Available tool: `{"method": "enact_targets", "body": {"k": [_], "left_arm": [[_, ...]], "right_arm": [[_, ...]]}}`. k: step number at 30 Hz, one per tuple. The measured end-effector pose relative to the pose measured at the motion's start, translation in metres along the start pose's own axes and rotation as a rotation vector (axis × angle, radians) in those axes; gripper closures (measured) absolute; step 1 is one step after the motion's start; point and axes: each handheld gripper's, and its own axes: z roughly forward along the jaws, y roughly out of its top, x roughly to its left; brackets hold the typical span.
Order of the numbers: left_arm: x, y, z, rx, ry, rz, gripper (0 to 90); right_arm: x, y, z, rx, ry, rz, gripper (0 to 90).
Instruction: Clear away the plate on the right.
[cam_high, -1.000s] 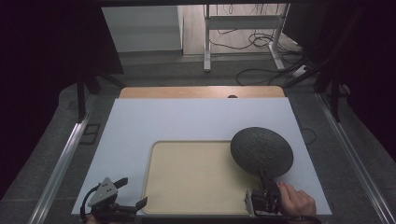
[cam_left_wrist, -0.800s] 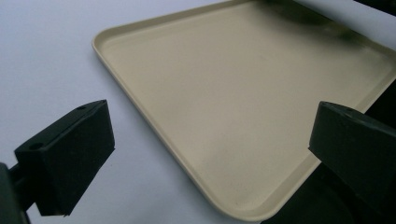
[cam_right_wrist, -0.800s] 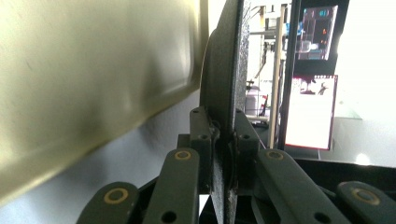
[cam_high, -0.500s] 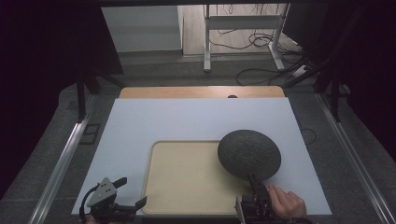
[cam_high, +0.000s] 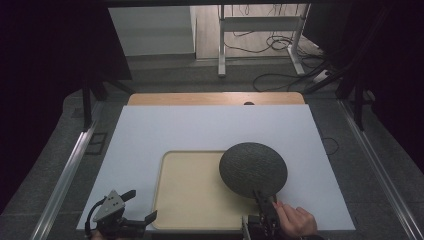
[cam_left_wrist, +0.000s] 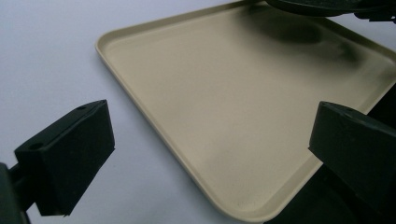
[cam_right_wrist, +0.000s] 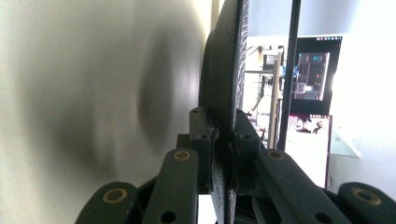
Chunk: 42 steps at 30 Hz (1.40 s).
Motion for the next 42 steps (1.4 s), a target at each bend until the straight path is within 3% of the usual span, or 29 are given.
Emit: {"method": "enact_targets", "body": {"k": [15,16,21,37,42], "left_arm": [[0.0,0.0,0.0,0.0,0.001,0.001,0.0],[0.0,0.0,0.0,0.0,0.0,0.001,0.0],[0.0,0.0,0.0,-0.004,0.001,-0.003,0.0],[0.0,0.0,0.0,-0.001,0.0,0.001,0.0],[0.0,0.0,0.0,-0.001,-0.001,0.001,0.0]], "right_arm": [[0.003,0.03,-0.001,-0.057,0.026,-0.031,82.5],[0.004,0.031,0.002,-0.089,0.018,-0.025,82.5],[0.007,0.041,0.002,-0.117,0.025,-0.036,82.5],[0.018,0.071,0.006,-0.184,0.06,-0.069,82.2],[0.021,0.075,0.007,-0.181,0.067,-0.088,82.4]]}}
